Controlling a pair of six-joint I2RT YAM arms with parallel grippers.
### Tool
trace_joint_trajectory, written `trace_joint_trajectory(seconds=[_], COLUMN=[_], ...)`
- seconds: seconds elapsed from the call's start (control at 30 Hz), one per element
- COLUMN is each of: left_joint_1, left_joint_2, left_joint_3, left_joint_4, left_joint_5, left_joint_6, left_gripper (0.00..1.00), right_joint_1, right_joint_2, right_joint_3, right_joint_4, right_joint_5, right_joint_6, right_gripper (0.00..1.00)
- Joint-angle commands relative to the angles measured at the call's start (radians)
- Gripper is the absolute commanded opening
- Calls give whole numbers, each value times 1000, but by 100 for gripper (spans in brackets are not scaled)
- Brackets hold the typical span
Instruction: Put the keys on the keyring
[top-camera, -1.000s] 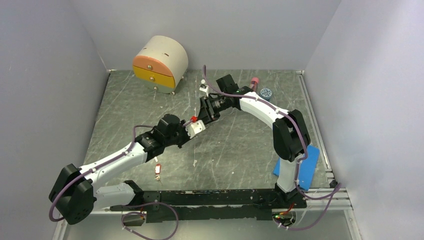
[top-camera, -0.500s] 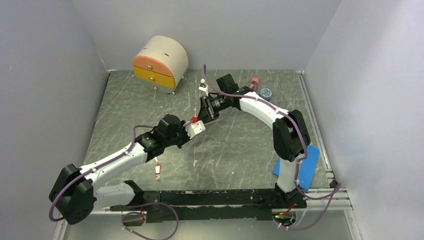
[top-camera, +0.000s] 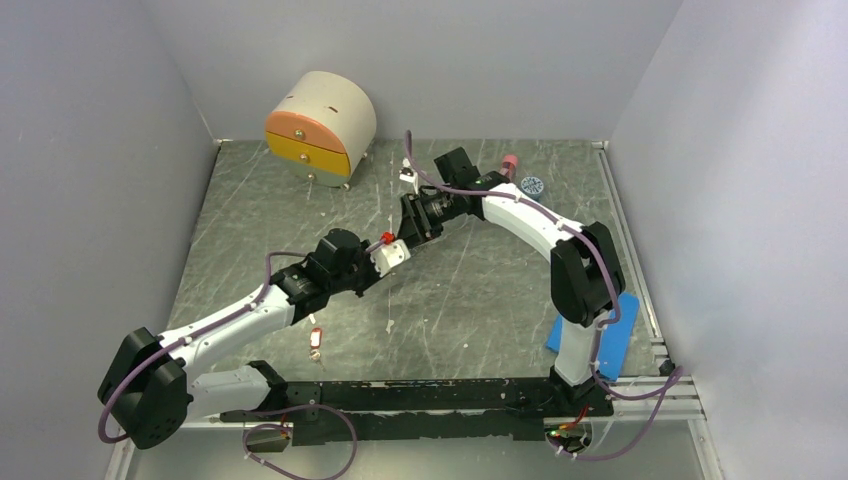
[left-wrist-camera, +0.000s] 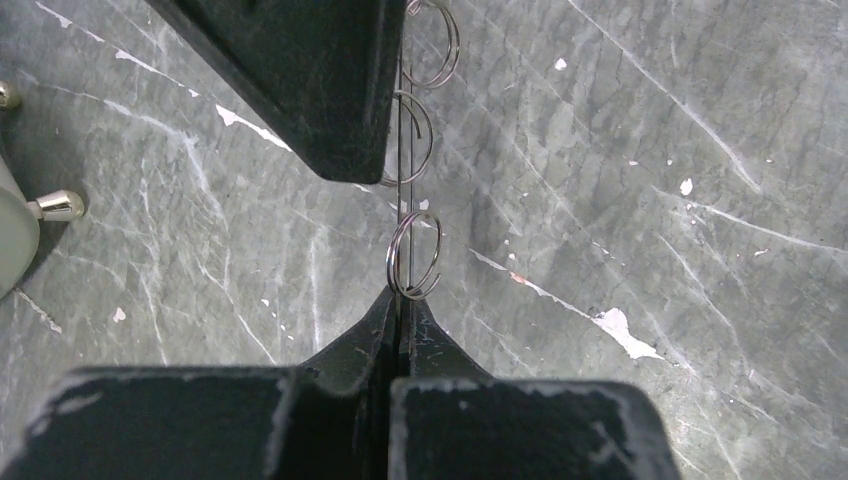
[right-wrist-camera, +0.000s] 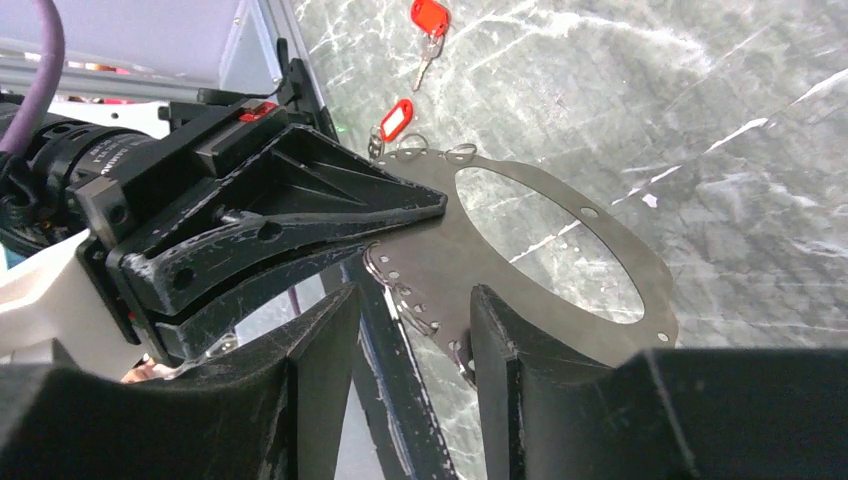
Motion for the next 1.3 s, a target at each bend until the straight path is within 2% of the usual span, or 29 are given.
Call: trace_joint_trajectory(seconds=[0.0,0.1,0.23,0.47,0.63,0.73,0.8,0.87,0.97,1.0,1.17,1.27], left_joint_1=[-2,-3,-2,-2,-3,-3,-2,-2,-2,-2,-2,-2], left_joint_2=[-21,-23,-23,-46,-54,-57,-59,-60,-63,-64,-70,-73], left_joint_3=[4,6,7,2,0,-1,-2,0,0,0,-3,-3], left_joint_4=[46,49,48,49,48,48,47,46,43,43,44,41], left_joint_5=[20,28,38,98,136,155,174,179,181,183,188,192], left_joint_6=[-27,-33,-38,-29,-25,-25,-19,-19,-18,-18,-19,-20], left_gripper=[3,3,3,3,3,3,2,3,3,3,2,2], right_joint_1=[3,3,2,2,5,7,8,8,8,9,8,8], right_joint_2=[-84,-89,-107,-110,-110,-115,-116,-123,-133,-136,-158,-182], right_joint_3=[12,3,-17,-47,-54,-61,-65,-73,-82,-84,-102,-124], right_joint_4=[4,20,66,87,72,67,67,74,80,80,90,110], right_joint_5=[28,11,-23,-61,-96,-100,-106,-111,-114,-110,-99,-97], right_joint_6=[-50,-50,-49,-95,-137,-162,-170,-172,-181,-182,-195,-195], right_gripper=[46,37,35,52,56,50,38,31,29,30,48,53])
